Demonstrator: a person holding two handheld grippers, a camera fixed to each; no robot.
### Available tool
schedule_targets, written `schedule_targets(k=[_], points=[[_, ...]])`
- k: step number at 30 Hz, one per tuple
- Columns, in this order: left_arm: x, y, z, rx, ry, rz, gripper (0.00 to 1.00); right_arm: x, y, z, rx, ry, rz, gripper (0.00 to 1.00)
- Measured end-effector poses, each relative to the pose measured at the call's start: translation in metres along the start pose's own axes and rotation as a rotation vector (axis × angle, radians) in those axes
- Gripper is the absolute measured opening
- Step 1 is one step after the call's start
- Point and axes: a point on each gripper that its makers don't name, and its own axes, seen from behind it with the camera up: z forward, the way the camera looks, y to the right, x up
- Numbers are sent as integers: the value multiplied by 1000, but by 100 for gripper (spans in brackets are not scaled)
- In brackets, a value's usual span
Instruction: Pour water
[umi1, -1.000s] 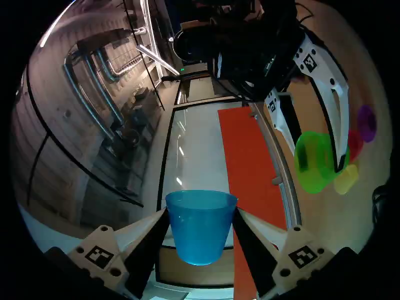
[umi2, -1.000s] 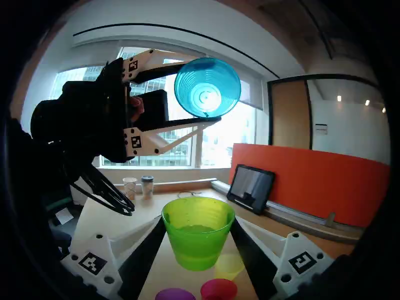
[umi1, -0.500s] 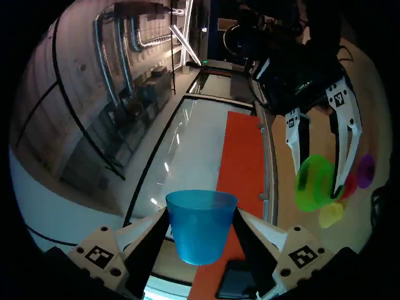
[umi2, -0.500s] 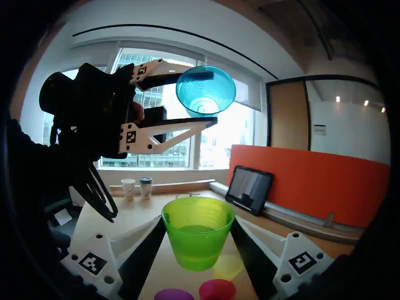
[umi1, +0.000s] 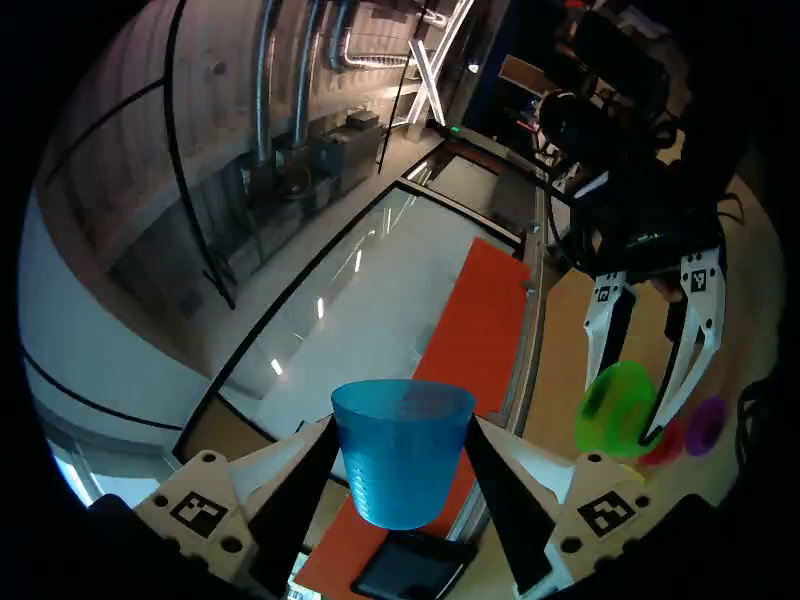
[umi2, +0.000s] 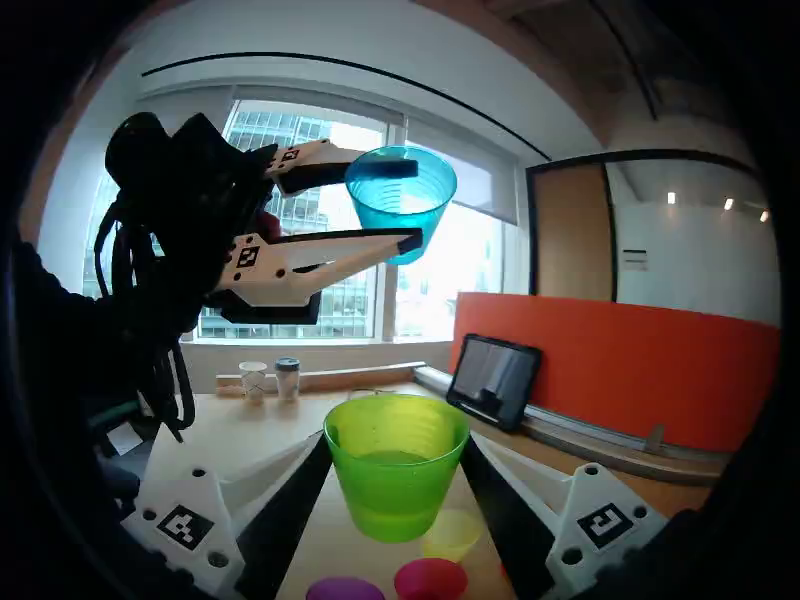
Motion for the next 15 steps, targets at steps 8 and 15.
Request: schedule_targets(k=[8, 15], points=[[1, 3, -7, -38, -4, -180, 85, 3, 1, -2, -6, 7, 1, 90], [-7, -2, -5, -45, -26, -352, 85, 8, 2, -3, -12, 15, 1, 90]])
